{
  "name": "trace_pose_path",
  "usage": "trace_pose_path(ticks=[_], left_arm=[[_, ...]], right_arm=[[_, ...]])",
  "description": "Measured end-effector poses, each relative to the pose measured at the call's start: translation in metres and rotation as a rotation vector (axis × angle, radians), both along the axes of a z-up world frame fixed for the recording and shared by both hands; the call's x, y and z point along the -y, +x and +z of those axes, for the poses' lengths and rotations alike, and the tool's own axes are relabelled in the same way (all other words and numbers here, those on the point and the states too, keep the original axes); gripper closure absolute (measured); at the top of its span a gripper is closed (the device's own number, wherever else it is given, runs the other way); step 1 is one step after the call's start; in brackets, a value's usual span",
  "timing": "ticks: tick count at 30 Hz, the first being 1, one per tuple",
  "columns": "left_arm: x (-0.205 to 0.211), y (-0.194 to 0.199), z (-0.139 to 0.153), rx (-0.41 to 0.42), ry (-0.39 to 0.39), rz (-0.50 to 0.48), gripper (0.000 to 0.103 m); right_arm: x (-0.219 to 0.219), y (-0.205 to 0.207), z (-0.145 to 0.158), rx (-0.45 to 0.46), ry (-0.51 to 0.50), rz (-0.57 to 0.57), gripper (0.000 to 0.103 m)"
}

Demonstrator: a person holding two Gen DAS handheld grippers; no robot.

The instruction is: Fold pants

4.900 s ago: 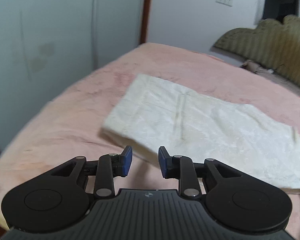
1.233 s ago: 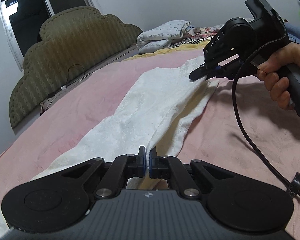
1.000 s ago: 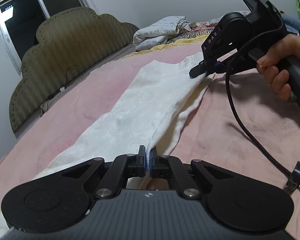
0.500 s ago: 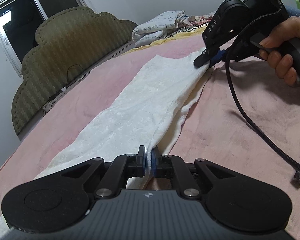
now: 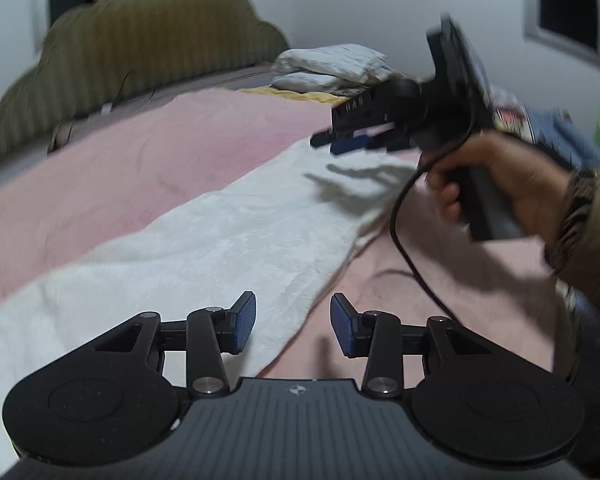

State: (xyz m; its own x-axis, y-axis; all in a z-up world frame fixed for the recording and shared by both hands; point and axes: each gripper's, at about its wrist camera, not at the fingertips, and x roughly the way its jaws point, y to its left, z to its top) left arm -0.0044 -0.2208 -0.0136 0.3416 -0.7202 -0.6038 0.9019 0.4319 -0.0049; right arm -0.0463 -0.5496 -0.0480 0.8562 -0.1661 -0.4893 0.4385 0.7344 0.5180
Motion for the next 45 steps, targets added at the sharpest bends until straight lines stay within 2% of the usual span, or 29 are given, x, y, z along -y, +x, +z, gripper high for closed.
trace_pose_path(ticks=[2, 3, 6, 8, 11, 13, 16, 17, 18, 19, 22, 23, 25, 26, 29, 31, 34, 35, 37, 38, 40, 43, 45], left_arm=[[-0.01, 0.016, 0.005, -0.055, -0.031, 0.067, 0.055], [-0.014, 0.023, 0.007, -0.057, -0.032, 0.102, 0.055], [-0.017, 0.035, 0.001, 0.003, 0.041, 0.197, 0.056], [-0.019, 0.039, -0.003, 0.018, 0.071, 0.219, 0.056], [-0.021, 0.041, -0.006, -0.013, 0.069, 0.214, 0.056], [-0.019, 0.039, -0.007, -0.003, 0.078, 0.209, 0.055], [-0.016, 0.031, -0.01, 0.045, 0.096, 0.208, 0.055], [-0.015, 0.029, -0.011, 0.055, 0.101, 0.209, 0.055], [-0.015, 0.028, -0.01, 0.06, 0.103, 0.211, 0.055], [-0.015, 0.027, -0.01, 0.067, 0.103, 0.21, 0.055], [-0.019, 0.024, -0.008, 0.088, 0.092, 0.219, 0.054], [-0.019, 0.025, -0.009, 0.087, 0.088, 0.225, 0.054], [-0.018, 0.028, -0.012, 0.068, 0.09, 0.228, 0.054], [-0.018, 0.029, -0.014, 0.062, 0.094, 0.231, 0.054], [-0.016, 0.024, -0.014, 0.085, 0.099, 0.233, 0.054], [-0.017, 0.021, -0.011, 0.103, 0.092, 0.23, 0.053], [-0.018, 0.022, -0.011, 0.108, 0.088, 0.235, 0.046], [-0.017, 0.023, -0.014, 0.101, 0.092, 0.24, 0.045], [-0.017, 0.023, -0.017, 0.092, 0.094, 0.243, 0.045], [-0.018, 0.023, -0.017, 0.098, 0.093, 0.243, 0.045], [-0.019, 0.022, -0.016, 0.114, 0.09, 0.242, 0.044], [-0.019, 0.022, -0.017, 0.112, 0.091, 0.247, 0.042], [-0.019, 0.022, -0.018, 0.105, 0.09, 0.252, 0.042]], right_arm=[[0.007, 0.025, -0.01, -0.07, 0.031, -0.005, 0.078], [0.011, 0.031, -0.013, -0.105, 0.023, -0.026, 0.078], [0.005, 0.026, -0.004, -0.089, -0.014, -0.073, 0.077], [-0.015, 0.009, 0.01, -0.059, -0.072, -0.052, 0.077], [-0.044, -0.013, 0.019, -0.016, -0.047, 0.129, 0.076], [-0.068, -0.019, 0.018, -0.038, -0.029, 0.288, 0.073], [-0.099, -0.023, 0.011, -0.118, -0.134, 0.391, 0.053], [-0.106, -0.023, 0.009, -0.152, -0.208, 0.377, 0.048], [-0.11, -0.024, 0.007, -0.18, -0.271, 0.339, 0.048], [-0.11, -0.027, 0.007, -0.184, -0.281, 0.304, 0.048], [-0.106, -0.05, 0.021, -0.084, -0.201, 0.212, 0.047], [-0.102, -0.057, 0.026, -0.037, -0.177, 0.22, 0.047], [-0.106, -0.065, 0.028, 0.002, -0.143, 0.283, 0.041], [-0.109, -0.064, 0.025, -0.006, -0.136, 0.318, 0.036], [-0.123, -0.056, 0.01, -0.106, -0.192, 0.345, 0.036], [-0.128, -0.058, 0.009, -0.098, -0.218, 0.316, 0.036], [-0.13, -0.068, 0.018, -0.047, -0.202, 0.267, 0.034], [-0.13, -0.07, 0.018, -0.038, -0.193, 0.285, 0.03], [-0.13, -0.066, 0.011, -0.093, -0.186, 0.325, 0.028], [-0.13, -0.068, 0.009, -0.11, -0.197, 0.3, 0.028], [-0.121, -0.082, 0.01, -0.061, -0.14, 0.223, 0.028], [-0.091, -0.106, 0.005, 0.039, 0.06, 0.092, 0.027], [-0.073, -0.113, -0.009, 0.058, 0.215, 0.083, 0.027]])
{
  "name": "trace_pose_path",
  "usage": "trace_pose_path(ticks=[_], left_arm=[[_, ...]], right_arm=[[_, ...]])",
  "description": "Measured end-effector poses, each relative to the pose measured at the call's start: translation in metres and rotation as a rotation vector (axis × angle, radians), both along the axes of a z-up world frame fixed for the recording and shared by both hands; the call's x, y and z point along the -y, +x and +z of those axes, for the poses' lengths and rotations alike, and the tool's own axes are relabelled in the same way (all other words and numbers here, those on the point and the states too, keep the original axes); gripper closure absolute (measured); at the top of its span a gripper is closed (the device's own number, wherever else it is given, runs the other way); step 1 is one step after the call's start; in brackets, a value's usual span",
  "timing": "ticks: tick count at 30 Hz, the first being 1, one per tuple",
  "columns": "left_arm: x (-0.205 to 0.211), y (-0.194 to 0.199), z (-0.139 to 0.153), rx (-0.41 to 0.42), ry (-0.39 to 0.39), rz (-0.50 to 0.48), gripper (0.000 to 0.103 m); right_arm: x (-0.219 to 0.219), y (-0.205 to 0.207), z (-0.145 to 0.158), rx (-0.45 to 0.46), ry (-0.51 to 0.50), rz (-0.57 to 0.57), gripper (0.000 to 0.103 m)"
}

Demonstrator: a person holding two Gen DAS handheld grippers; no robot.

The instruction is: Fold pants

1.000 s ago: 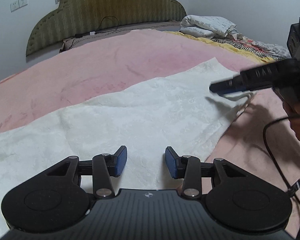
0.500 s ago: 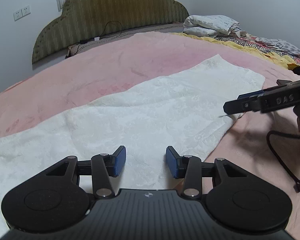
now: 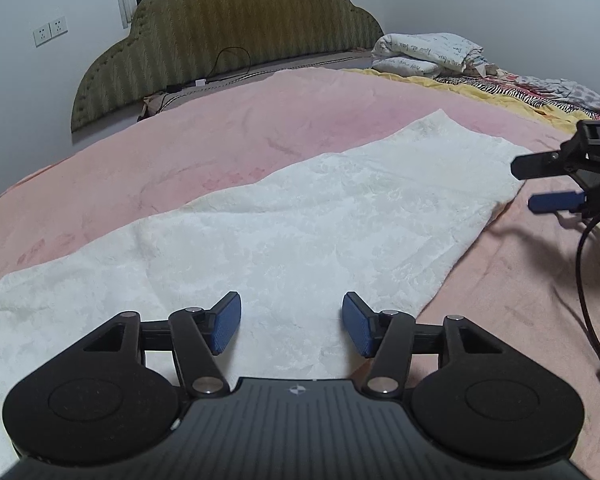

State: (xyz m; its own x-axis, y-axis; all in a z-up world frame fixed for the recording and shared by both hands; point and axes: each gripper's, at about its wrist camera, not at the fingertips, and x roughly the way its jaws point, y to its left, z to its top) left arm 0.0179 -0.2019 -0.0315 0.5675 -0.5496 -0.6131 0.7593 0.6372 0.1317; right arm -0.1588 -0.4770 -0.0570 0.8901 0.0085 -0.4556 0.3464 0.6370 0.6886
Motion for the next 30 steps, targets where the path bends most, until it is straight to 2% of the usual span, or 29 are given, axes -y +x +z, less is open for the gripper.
trace_pose_path(ticks=[3, 6, 8, 11, 13, 14, 15, 18, 21, 23, 25, 28, 30], left_arm=[[0.0, 0.0, 0.0, -0.004, 0.0, 0.004, 0.042], [0.0, 0.001, 0.0, -0.011, 0.0, 0.009, 0.041], [0.001, 0.001, 0.0, -0.007, 0.004, 0.011, 0.039], [0.002, 0.0, -0.002, 0.001, 0.01, 0.014, 0.038], [0.003, 0.0, -0.002, 0.002, 0.01, 0.016, 0.037], [0.003, 0.0, -0.001, -0.002, 0.005, 0.019, 0.038], [0.002, 0.001, -0.001, -0.01, -0.003, 0.022, 0.038], [-0.001, 0.006, 0.002, -0.04, -0.034, 0.028, 0.038], [-0.005, 0.013, 0.006, -0.084, -0.076, 0.044, 0.038], [-0.01, 0.022, 0.009, -0.139, -0.125, 0.065, 0.038], [-0.018, 0.034, 0.012, -0.219, -0.183, 0.092, 0.038], [-0.035, 0.058, 0.013, -0.388, -0.308, 0.14, 0.038], [-0.045, 0.077, 0.011, -0.544, -0.41, 0.16, 0.038]], right_arm=[[0.009, 0.001, -0.009, 0.043, 0.078, 0.022, 0.027], [0.013, 0.014, -0.01, 0.058, 0.045, 0.044, 0.028], [0.019, 0.022, -0.012, 0.075, 0.025, -0.005, 0.028], [0.029, 0.033, -0.013, 0.08, -0.003, -0.137, 0.029], [0.039, 0.041, -0.015, 0.087, 0.015, -0.203, 0.034], [0.042, 0.045, -0.014, 0.082, 0.015, -0.223, 0.042], [0.046, 0.051, -0.014, 0.075, 0.013, -0.241, 0.058], [0.059, 0.061, -0.026, 0.068, 0.062, -0.279, 0.084], [0.066, 0.061, -0.032, 0.094, 0.103, -0.287, 0.086], [0.059, 0.063, -0.025, 0.097, 0.045, -0.28, 0.088], [0.044, 0.068, -0.009, 0.107, -0.06, -0.251, 0.088], [0.007, 0.079, 0.023, 0.111, -0.291, -0.152, 0.088], [-0.028, 0.089, 0.041, 0.109, -0.461, -0.062, 0.088]])
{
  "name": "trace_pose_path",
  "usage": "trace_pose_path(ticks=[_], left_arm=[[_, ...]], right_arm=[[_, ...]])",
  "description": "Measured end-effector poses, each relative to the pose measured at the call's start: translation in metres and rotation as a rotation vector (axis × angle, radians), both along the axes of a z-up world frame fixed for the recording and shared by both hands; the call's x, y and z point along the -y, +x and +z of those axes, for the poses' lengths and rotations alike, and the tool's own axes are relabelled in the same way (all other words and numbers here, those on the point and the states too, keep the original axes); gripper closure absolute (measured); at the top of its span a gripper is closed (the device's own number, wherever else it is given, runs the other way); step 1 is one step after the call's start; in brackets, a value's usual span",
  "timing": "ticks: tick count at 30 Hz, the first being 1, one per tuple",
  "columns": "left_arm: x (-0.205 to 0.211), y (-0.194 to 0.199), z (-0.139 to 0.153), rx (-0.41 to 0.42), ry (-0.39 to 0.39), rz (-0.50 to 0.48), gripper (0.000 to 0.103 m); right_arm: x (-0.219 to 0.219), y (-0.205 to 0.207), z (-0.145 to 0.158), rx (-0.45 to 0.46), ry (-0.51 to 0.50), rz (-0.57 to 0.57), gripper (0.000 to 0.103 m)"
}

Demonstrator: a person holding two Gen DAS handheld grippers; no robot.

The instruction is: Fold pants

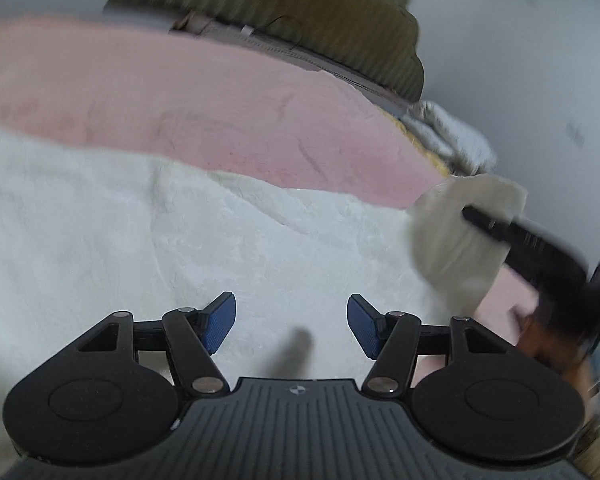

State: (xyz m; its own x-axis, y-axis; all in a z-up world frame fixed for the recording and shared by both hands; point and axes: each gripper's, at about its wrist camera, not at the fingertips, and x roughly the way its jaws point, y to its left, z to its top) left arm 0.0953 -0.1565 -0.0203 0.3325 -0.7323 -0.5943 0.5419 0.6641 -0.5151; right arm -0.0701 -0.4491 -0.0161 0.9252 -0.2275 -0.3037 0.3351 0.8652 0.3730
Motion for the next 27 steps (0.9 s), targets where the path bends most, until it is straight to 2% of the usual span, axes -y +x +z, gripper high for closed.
trace_pose_path(ticks=[3, 5, 8, 12, 15, 16, 17, 18, 20, 21, 23, 25, 27], left_arm=[[-0.009, 0.022, -0.005, -0.203, -0.18, -0.009, 0.036], [-0.009, 0.031, -0.006, -0.296, -0.293, -0.039, 0.032], [-0.004, 0.041, -0.011, -0.42, -0.434, -0.07, 0.021], [0.001, 0.056, -0.022, -0.522, -0.501, -0.003, 0.018], [0.0, 0.068, -0.032, -0.581, -0.5, 0.081, 0.019], [-0.002, 0.071, -0.034, -0.589, -0.496, 0.103, 0.025], [-0.005, 0.073, -0.033, -0.588, -0.483, 0.119, 0.036], [-0.009, 0.077, -0.031, -0.578, -0.459, 0.126, 0.041], [-0.019, 0.083, -0.027, -0.545, -0.408, 0.137, 0.06], [-0.024, 0.083, -0.023, -0.524, -0.381, 0.142, 0.063], [-0.035, 0.079, -0.013, -0.454, -0.31, 0.171, 0.077], [-0.045, 0.074, 0.002, -0.344, -0.219, 0.183, 0.082], [-0.054, 0.067, 0.022, -0.197, -0.101, 0.18, 0.086]], right_arm=[[-0.06, 0.019, 0.01, -0.058, -0.217, 0.154, 0.088], [-0.093, 0.029, 0.006, -0.101, -0.293, 0.254, 0.088], [-0.123, 0.034, -0.003, -0.133, -0.336, 0.338, 0.088], [-0.139, 0.032, -0.004, -0.133, -0.341, 0.387, 0.088], [-0.146, 0.027, 0.001, -0.12, -0.341, 0.41, 0.088], [-0.148, 0.026, 0.003, -0.118, -0.344, 0.423, 0.088], [-0.151, 0.025, 0.004, -0.118, -0.352, 0.439, 0.088], [-0.154, 0.024, 0.004, -0.12, -0.364, 0.449, 0.088], [-0.166, 0.022, 0.003, -0.125, -0.401, 0.465, 0.088], [-0.171, 0.023, 0.003, -0.126, -0.412, 0.472, 0.088], [-0.181, 0.022, 0.003, -0.118, -0.427, 0.497, 0.088], [-0.194, 0.025, 0.004, -0.105, -0.431, 0.531, 0.088], [-0.209, 0.028, 0.004, -0.098, -0.441, 0.578, 0.088]])
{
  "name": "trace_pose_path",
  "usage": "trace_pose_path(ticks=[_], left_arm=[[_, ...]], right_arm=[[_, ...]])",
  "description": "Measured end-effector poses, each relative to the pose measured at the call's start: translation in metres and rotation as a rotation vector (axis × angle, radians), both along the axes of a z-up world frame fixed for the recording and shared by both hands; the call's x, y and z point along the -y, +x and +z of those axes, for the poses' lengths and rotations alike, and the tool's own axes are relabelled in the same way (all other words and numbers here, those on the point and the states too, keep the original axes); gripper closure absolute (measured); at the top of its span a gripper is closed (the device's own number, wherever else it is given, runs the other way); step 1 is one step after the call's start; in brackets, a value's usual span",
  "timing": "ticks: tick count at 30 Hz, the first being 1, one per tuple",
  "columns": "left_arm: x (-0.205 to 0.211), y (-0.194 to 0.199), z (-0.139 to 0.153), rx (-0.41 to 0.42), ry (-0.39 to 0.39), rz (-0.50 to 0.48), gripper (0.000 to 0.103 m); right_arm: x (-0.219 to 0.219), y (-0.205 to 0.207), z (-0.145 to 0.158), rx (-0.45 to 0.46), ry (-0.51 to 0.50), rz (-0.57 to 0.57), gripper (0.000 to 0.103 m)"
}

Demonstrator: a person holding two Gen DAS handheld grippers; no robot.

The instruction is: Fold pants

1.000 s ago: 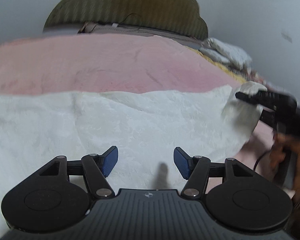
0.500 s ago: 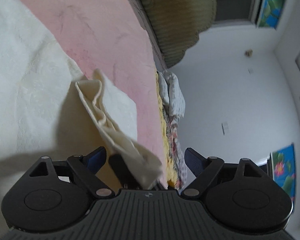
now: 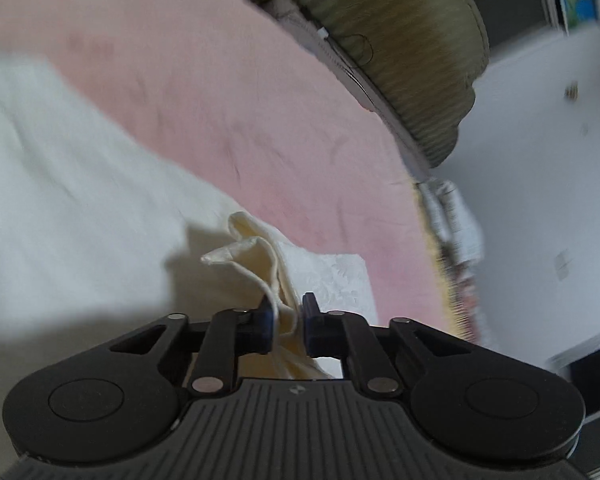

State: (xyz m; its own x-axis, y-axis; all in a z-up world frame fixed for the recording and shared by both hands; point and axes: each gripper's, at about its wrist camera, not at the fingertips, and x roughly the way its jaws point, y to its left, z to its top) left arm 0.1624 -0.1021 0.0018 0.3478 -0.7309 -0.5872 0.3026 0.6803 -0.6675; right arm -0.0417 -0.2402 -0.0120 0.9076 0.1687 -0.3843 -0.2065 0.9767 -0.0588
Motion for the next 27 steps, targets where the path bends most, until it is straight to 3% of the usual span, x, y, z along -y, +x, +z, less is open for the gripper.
trace_pose_path(ticks=[4, 6, 9, 12, 15, 19, 20, 23, 27], left_arm=[[-0.017, -0.01, 0.025, 0.247, 0.208, -0.001, 0.091], [-0.027, -0.01, 0.023, 0.308, 0.282, 0.036, 0.091], [-0.04, -0.002, 0.01, 0.309, 0.357, 0.079, 0.09], [-0.055, -0.001, -0.004, 0.274, 0.38, 0.109, 0.09], [-0.062, -0.012, -0.006, 0.311, 0.398, 0.105, 0.088], [-0.063, -0.017, -0.005, 0.353, 0.469, 0.132, 0.061], [-0.067, -0.021, -0.003, 0.369, 0.491, 0.153, 0.054], [-0.08, -0.026, 0.002, 0.42, 0.558, 0.202, 0.052], [-0.1, -0.02, 0.003, 0.405, 0.648, 0.272, 0.052]], right_arm=[[-0.031, 0.013, 0.002, 0.011, -0.017, 0.091, 0.088], [-0.046, 0.02, 0.001, 0.018, -0.022, 0.132, 0.088], [-0.071, 0.032, -0.006, -0.003, -0.028, 0.188, 0.088], [-0.099, 0.038, -0.017, -0.03, -0.088, 0.226, 0.088], [-0.118, 0.036, -0.026, -0.037, -0.17, 0.253, 0.088], [-0.131, 0.038, -0.035, -0.073, -0.251, 0.254, 0.084], [-0.133, 0.038, -0.033, -0.074, -0.254, 0.247, 0.079], [-0.13, 0.03, -0.022, -0.094, -0.222, 0.279, 0.071], [-0.11, 0.014, 0.001, -0.098, -0.064, 0.376, 0.07]])
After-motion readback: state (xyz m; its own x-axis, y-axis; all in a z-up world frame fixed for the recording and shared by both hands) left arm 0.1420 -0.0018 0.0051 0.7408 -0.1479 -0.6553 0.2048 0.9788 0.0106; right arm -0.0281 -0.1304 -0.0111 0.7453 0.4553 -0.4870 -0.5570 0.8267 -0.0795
